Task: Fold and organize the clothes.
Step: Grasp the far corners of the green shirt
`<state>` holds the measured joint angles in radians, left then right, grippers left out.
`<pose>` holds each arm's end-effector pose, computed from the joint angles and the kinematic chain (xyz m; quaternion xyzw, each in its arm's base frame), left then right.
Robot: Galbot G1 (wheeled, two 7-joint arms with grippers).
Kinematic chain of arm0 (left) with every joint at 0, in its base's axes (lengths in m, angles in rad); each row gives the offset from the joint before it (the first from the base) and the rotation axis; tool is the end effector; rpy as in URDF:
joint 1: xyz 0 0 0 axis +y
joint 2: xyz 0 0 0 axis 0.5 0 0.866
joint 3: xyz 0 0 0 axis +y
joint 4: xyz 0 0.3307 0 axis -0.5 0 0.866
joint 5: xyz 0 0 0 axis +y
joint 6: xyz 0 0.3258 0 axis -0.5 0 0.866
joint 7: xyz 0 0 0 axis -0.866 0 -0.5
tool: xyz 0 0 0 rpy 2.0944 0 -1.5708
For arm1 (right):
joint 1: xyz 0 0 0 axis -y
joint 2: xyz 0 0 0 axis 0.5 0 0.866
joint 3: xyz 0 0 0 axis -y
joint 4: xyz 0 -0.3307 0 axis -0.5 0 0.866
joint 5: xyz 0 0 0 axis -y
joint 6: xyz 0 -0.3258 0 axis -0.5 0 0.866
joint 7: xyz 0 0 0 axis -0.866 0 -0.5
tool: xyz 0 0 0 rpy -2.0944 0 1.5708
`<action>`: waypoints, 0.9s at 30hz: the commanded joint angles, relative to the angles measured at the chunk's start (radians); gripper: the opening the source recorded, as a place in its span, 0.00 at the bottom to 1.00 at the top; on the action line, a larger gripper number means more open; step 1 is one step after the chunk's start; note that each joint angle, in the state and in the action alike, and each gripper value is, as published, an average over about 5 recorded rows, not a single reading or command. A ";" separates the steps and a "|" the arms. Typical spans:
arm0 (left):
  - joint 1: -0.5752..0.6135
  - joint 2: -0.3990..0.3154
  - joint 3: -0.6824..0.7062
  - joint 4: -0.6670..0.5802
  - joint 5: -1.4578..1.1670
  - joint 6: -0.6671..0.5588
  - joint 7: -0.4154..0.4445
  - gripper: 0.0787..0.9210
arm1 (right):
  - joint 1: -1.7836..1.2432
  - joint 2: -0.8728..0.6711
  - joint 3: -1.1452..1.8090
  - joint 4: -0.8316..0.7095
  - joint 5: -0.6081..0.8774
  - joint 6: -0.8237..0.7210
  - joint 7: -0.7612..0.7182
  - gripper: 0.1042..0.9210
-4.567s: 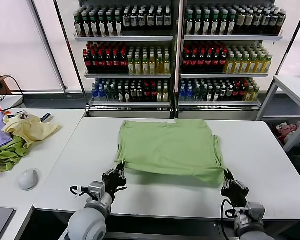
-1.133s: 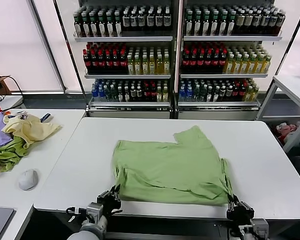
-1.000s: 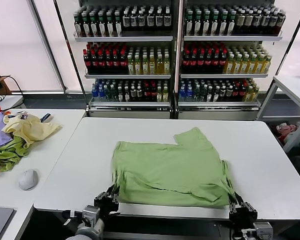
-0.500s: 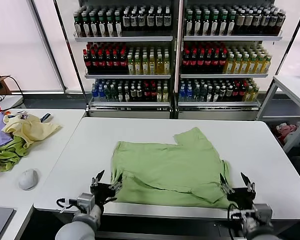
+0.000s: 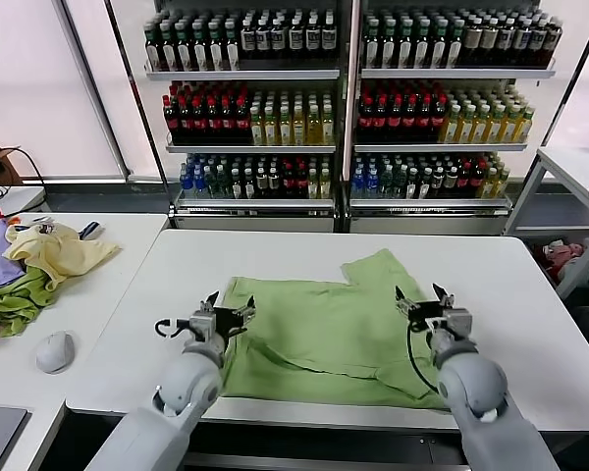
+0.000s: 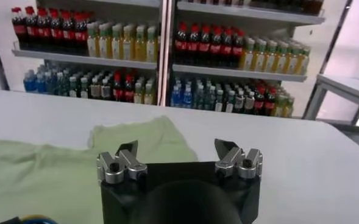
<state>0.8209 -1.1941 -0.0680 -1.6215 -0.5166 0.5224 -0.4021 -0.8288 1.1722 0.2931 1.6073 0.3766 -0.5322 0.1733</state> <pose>0.3621 -0.0175 -0.2705 -0.0323 -0.9754 -0.0530 0.2113 0.3794 -0.0552 -0.2463 0.0173 -0.9820 0.0653 0.1765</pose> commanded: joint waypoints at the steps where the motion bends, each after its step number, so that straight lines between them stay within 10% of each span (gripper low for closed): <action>1: -0.223 -0.053 0.052 0.290 -0.023 0.011 -0.009 0.88 | 0.301 0.045 -0.111 -0.362 -0.027 -0.019 -0.013 0.88; 18: -0.244 -0.094 0.055 0.364 -0.123 0.059 -0.010 0.88 | 0.416 0.150 -0.105 -0.680 0.016 0.042 -0.067 0.88; 27: -0.206 -0.076 0.063 0.326 -0.135 0.059 -0.007 0.62 | 0.399 0.153 -0.107 -0.676 0.081 0.010 -0.080 0.63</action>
<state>0.6201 -1.2647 -0.0113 -1.3154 -0.6323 0.5676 -0.4062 -0.4580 1.3070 0.1956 1.0096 0.4212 -0.5095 0.1011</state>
